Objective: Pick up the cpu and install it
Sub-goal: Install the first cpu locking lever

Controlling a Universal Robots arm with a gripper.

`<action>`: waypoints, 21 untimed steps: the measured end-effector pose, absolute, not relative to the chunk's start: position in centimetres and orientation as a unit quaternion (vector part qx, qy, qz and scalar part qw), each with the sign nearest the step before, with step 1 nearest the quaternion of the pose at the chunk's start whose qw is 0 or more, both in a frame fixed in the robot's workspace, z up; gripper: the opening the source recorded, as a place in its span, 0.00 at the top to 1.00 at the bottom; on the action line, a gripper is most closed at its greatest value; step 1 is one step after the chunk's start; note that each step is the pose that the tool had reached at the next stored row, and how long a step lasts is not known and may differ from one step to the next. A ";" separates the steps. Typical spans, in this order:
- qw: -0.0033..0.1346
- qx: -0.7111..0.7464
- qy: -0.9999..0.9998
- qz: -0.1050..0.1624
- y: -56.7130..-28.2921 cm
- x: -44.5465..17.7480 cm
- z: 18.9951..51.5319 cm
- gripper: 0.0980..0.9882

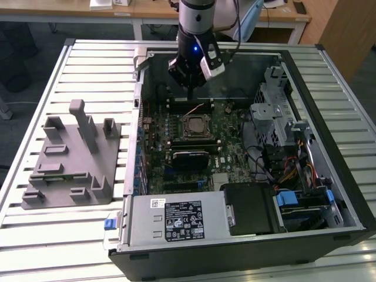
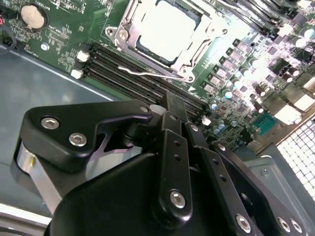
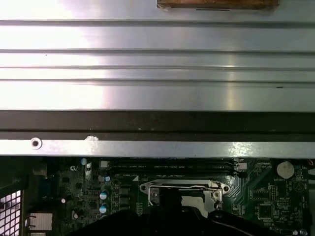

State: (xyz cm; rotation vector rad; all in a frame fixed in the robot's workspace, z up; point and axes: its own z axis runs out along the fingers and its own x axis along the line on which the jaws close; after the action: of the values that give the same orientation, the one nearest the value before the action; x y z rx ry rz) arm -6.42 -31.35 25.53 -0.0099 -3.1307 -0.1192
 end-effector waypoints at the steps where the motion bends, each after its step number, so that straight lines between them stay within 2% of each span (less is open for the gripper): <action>1: 0.004 -0.003 -0.999 -0.038 -31.4 -6.4 25.4 0.99; 21: 0.002 0.006 -0.999 -0.047 -31.6 -5.5 23.4 0.99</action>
State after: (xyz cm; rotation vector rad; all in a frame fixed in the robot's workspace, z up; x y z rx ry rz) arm -5.52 -31.56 23.40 0.0201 -3.1332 -0.1471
